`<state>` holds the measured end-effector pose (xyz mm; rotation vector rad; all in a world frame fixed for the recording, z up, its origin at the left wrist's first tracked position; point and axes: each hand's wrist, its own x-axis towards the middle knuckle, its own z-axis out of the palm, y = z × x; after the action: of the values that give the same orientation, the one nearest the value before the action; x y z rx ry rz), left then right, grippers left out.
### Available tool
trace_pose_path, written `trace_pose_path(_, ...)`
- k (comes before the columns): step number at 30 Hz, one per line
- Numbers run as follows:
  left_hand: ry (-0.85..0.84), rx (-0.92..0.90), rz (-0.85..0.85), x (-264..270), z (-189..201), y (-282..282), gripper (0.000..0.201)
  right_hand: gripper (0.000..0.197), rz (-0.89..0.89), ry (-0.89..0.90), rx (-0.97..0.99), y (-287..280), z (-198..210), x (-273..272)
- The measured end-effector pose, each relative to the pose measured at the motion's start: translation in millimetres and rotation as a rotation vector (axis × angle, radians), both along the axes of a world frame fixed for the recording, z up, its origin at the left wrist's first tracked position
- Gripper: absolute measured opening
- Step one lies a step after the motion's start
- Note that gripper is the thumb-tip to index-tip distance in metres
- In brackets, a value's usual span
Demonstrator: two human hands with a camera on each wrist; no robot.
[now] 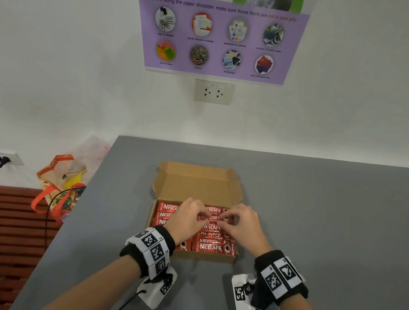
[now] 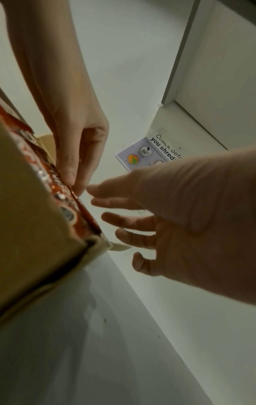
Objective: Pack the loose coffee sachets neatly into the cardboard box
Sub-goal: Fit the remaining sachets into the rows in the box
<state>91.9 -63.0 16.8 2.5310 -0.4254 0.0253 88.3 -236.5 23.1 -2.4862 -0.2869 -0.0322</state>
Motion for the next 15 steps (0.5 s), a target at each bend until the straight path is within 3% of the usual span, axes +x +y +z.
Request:
trace_pose_path(5, -0.002, -0.035, 0.007, -1.3, 1.3, -2.4, 0.022, 0.027, 0.068, 0.082, -0.083, 1.2, -2.1, -5.6)
trace_pose_path(15, -0.001, -0.04, -0.016, 1.1, 2.5, 0.1, 0.02, 0.017, 0.068, 0.051, -0.065, 5.7, -4.5, -5.3)
